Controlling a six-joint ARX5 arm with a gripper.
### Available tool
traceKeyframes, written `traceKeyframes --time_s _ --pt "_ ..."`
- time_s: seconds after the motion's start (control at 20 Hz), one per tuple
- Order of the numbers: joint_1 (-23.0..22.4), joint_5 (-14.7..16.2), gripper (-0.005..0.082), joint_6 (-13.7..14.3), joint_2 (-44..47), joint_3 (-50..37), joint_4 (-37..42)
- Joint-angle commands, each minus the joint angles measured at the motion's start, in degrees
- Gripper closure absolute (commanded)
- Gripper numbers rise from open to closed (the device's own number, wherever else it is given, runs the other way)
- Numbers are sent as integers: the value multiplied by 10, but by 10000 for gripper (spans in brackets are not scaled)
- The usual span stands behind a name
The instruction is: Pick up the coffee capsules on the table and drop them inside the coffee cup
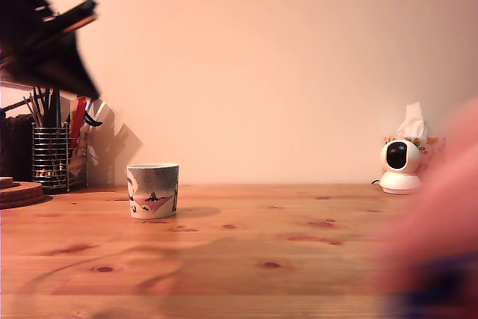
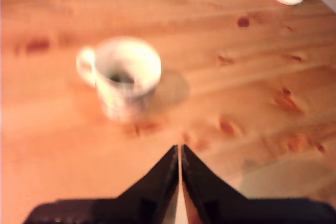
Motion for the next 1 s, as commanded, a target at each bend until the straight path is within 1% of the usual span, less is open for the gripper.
traceKeyframes --time_s 0.0,0.1,0.3,0.35,0.45,0.55,0.85,0.95 --pt "-4 1 793 -21 -31 -41 12" --pt "-4 0 793 -33 -59 -68 14" --pt "-4 0 793 -34 -90 -74 -6" --pt "-4 0 793 -38 -97 -74 -17" --pt "-6 0 793 -38 -108 -74 -36" --pt "-14 0 793 -34 -119 -74 -44" --pt "-44 1 793 -30 -141 -74 -35" --pt "-52 2 793 -16 -141 -74 -29"
